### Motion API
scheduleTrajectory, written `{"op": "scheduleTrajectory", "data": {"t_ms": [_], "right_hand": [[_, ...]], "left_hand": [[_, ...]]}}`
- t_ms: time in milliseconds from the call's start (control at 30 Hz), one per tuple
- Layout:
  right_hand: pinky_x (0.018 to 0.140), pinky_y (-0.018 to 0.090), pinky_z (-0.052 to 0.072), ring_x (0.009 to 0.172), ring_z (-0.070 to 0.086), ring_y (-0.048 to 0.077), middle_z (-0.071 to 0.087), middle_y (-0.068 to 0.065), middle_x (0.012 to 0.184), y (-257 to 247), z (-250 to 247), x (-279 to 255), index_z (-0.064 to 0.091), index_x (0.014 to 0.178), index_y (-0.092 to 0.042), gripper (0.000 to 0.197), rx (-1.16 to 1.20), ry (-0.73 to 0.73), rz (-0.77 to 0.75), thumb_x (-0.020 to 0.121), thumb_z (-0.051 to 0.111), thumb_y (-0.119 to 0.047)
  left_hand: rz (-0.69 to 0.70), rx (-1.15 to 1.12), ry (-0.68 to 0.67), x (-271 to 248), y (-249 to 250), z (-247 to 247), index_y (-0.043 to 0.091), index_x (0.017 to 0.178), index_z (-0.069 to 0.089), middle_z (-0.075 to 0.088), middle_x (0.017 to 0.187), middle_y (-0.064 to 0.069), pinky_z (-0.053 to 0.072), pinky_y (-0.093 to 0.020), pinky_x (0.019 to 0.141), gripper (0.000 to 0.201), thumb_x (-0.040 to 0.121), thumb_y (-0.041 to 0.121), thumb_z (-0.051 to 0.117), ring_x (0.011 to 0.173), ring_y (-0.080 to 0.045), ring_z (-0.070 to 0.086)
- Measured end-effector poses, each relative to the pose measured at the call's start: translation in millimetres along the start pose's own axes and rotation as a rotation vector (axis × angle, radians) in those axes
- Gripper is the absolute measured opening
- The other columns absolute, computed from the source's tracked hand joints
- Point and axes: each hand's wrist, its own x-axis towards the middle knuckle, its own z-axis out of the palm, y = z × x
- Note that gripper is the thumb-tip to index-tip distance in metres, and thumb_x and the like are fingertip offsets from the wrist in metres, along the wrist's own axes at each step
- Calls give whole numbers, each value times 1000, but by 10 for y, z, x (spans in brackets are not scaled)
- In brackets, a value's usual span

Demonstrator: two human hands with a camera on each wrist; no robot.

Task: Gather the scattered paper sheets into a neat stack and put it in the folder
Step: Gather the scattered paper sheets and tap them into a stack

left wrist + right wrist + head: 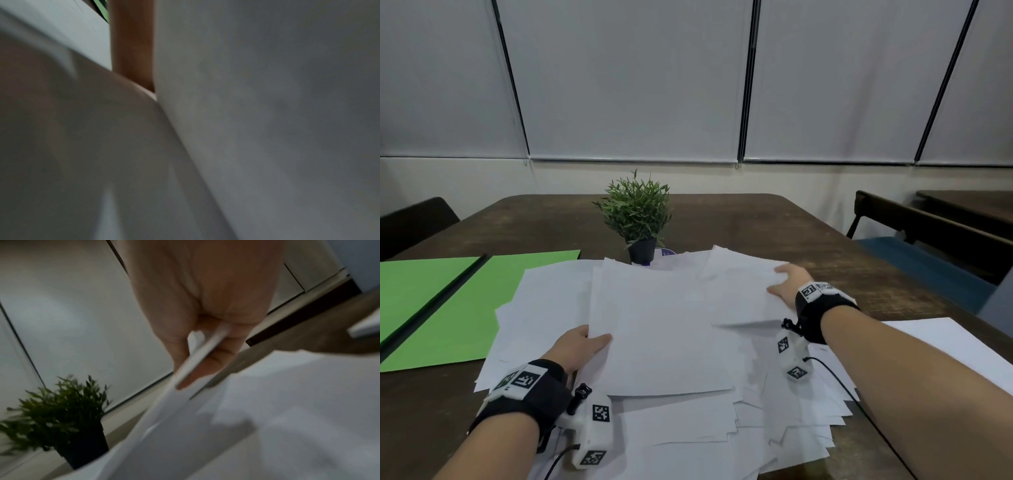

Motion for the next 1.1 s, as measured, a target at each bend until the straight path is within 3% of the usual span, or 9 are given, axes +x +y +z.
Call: {"op": "scheduleTrajectory", "data": {"t_ms": [267, 433, 533, 600, 700, 767, 833, 967, 1100], "right_hand": [[98, 34, 45, 120, 53, 28, 53, 8, 136, -320, -560, -185, 49, 136, -20, 49, 296, 233, -225, 90, 64, -17], [73, 25, 54, 97, 64, 26, 51, 4, 134, -421, -426, -470, 51, 133, -28, 51, 258, 49, -318, 86, 70, -29], [100, 26, 40, 122, 51, 21, 46, 2, 141, -358, -166, -628, 43, 139, -27, 66, 107, -128, -324, 82, 74, -33], [101, 25, 35, 127, 47, 21, 46, 3, 142, -321, 33, -724, 37, 144, -26, 76, 49, -240, -276, 79, 77, -34], [105, 28, 32, 131, 43, 23, 42, 4, 146, -316, 322, -768, 29, 147, -26, 86, -22, -339, -237, 78, 78, -36], [105, 29, 32, 132, 42, 24, 40, 3, 147, -359, 472, -775, 27, 148, -27, 87, -76, -384, -249, 78, 77, -37], [104, 30, 35, 129, 45, 23, 41, 2, 146, -404, 573, -770, 29, 146, -28, 85, -133, -420, -257, 77, 76, -43], [74, 24, 51, 92, 62, 17, 59, -1, 121, -384, 523, -677, 44, 137, -26, 70, -47, -425, -154, 79, 65, -61], [113, 43, 30, 135, 40, 25, 40, -1, 149, -91, 303, -461, 39, 142, -29, 84, -100, -259, -29, 75, 51, -77]], "left_hand": [[-69, 54, 26, -213, 253, 12, -2, 144, 33, 34, 150, -16, 23, -40, 115, 69, 98, 49, 39, 137, -31, 35], [-148, -175, 53, -204, 221, -32, 1, 141, 39, 43, 145, -15, 32, -43, 111, 105, 78, 83, 28, 128, -34, 46], [-164, -327, 21, -119, 124, -71, 3, 131, 53, 58, 130, -17, 43, -47, 103, 119, 63, 96, 24, 113, -36, 59], [-187, -320, -22, -146, 148, -77, 4, 134, 51, 56, 132, -18, 45, -47, 100, 138, 43, 104, 24, 112, -36, 59], [-172, -371, -74, -271, 266, -17, 9, 127, 54, 58, 128, -12, 52, -38, 84, 111, 64, 95, 27, 107, -29, 61], [-153, -327, -86, -329, 308, 18, 19, 125, 56, 54, 129, 0, 46, -34, 91, 80, 75, 81, 45, 113, -19, 55], [-121, -151, -68, -263, 260, 27, 12, 133, 52, 52, 136, -6, 38, -32, 101, 80, 74, 64, 67, 123, -24, 51], [-110, 31, -13, -98, 161, -5, 1, 110, 60, 67, 113, -14, 50, -44, 96, 58, 70, 39, 81, 98, -31, 66], [-110, 49, -20, 45, 88, -26, -1, 114, 59, 65, 116, -16, 49, -47, 97, 51, 79, 32, 72, 102, -33, 64]]}}
